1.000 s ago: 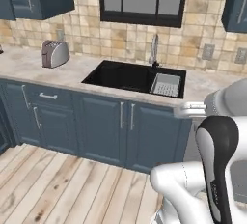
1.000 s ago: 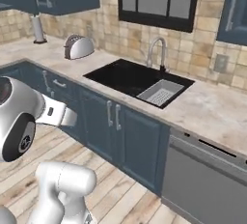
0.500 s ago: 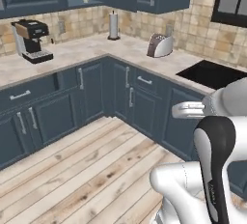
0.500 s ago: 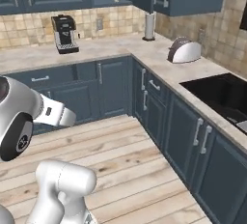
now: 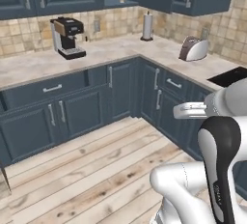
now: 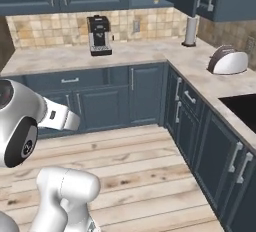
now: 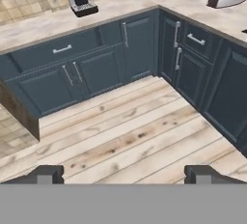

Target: Take 2 condiments from the cabinet and move them on the counter near the stove.Make sure the condiments are lined up with each other, next to each other.

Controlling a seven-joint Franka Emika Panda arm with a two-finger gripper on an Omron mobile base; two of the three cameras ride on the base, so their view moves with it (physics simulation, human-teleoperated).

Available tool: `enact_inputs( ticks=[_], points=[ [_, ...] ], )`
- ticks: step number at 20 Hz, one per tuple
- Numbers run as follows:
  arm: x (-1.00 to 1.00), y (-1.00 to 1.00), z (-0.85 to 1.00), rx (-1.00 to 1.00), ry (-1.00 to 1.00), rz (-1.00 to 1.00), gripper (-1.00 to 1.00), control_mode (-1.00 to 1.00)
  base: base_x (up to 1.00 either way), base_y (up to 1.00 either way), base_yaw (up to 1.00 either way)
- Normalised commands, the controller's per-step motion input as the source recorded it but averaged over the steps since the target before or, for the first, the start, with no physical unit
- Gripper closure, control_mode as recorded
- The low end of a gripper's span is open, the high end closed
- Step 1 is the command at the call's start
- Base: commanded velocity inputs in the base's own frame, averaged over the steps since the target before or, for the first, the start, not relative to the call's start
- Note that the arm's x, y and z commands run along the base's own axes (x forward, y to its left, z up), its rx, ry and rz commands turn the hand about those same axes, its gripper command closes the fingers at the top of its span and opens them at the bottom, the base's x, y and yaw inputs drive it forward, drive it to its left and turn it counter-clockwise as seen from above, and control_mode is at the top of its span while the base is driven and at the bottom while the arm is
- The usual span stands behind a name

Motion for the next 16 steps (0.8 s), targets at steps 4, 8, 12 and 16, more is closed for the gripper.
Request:
enact_inputs(
  ticks=[4, 8, 12, 16],
  points=[
    [0.00, 0.00, 0.00, 0.00, 0.00, 0.00, -1.00, 1.00, 0.50, -0.06, 0.01],
    [0.00, 0.00, 0.00, 0.00, 0.00, 0.00, -1.00, 1.00, 0.58, -0.06, 0.05],
    [0.00, 0.00, 0.00, 0.00, 0.00, 0.00, -1.00, 1.00, 0.72, -0.09, 0.06],
    [0.00, 0.00, 0.00, 0.00, 0.00, 0.00, -1.00, 1.00, 0.78, -0.18, 0.05]
  ],
)
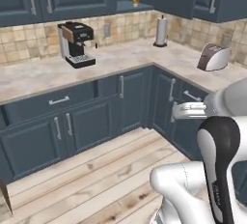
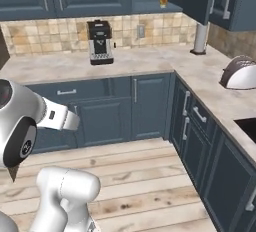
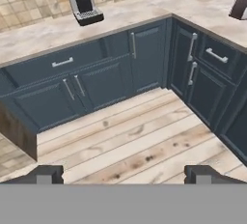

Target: Take 2 condiments from the cabinet and move them on the counter near the stove.Make sure the condiments are lined up with each other, next to each other.

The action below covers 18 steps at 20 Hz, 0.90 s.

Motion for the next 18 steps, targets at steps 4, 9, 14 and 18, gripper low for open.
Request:
enact_inputs(
  ticks=[4, 9, 14, 18],
  points=[
    [0.00, 0.00, 0.00, 0.00, 0.00, 0.00, -1.00, 1.00, 0.81, -0.29, 0.05],
    [0.00, 0.00, 0.00, 0.00, 0.00, 0.00, -1.00, 1.00, 0.79, -0.36, 0.04],
    [0.00, 0.00, 0.00, 0.00, 0.00, 0.00, -1.00, 1.00, 0.70, -0.37, 0.03],
    [0.00, 0.00, 0.00, 0.00, 0.00, 0.00, -1.00, 1.00, 0.71, -0.15, 0.11]
  ],
)
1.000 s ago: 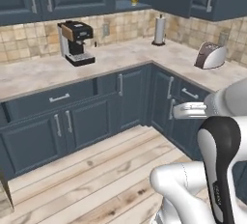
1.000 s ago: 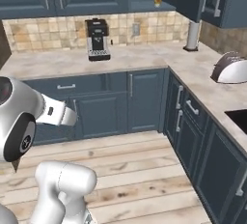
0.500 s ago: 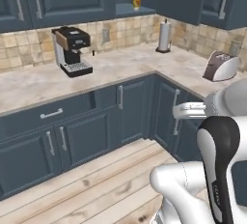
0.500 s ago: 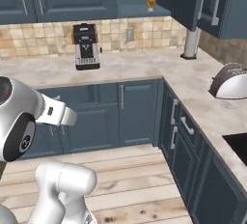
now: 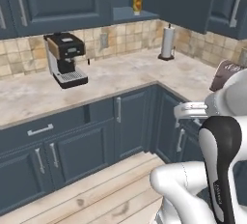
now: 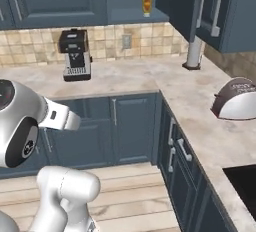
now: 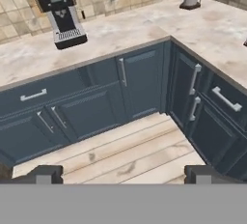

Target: Take 2 condiments from the cabinet and move them on the counter near the stove.Make sure the condiments are lined up with each other, next to each other.

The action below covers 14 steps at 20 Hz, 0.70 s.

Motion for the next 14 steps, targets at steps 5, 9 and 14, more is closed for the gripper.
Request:
enact_inputs(
  ticks=[5, 9, 14],
  points=[
    [0.00, 0.00, 0.00, 0.00, 0.00, 0.00, -1.00, 1.00, 0.69, -0.13, 0.16],
    [0.00, 0.00, 0.00, 0.00, 0.00, 0.00, -1.00, 1.00, 0.67, -0.21, 0.17],
    [0.00, 0.00, 0.00, 0.00, 0.00, 0.00, -1.00, 1.00, 0.58, -0.28, 0.13]
  ],
)
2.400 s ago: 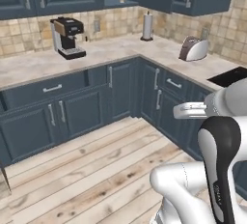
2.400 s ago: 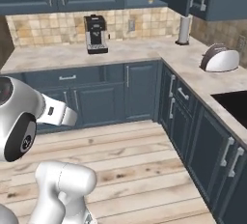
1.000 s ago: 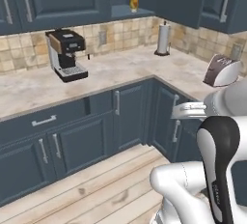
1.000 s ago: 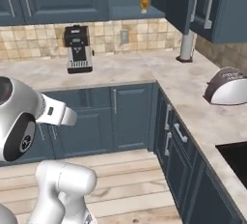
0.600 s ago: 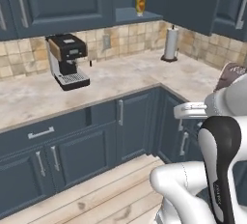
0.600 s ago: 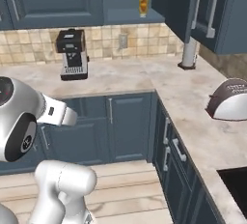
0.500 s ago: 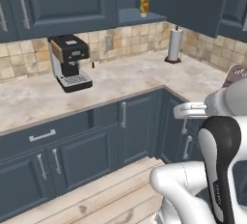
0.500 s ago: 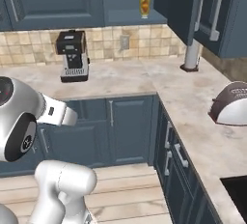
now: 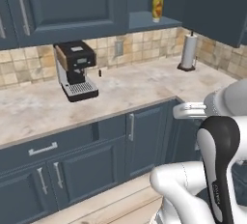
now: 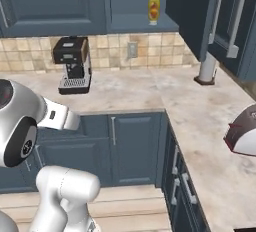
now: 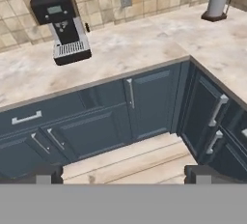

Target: Take 2 condiments from the cabinet and move them on the counter near the stove.Make sure the condiments are lined up with each other, next to each other.

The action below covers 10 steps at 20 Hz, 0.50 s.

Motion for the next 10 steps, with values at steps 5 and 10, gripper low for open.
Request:
enact_inputs(
  ticks=[5, 10],
  points=[
    [0.00, 0.00, 0.00, 0.00, 0.00, 0.00, -1.00, 1.00, 0.56, -0.34, 0.10],
    [0.00, 0.00, 0.00, 0.00, 0.00, 0.00, -1.00, 1.00, 0.60, -0.28, 0.10]
  ],
)
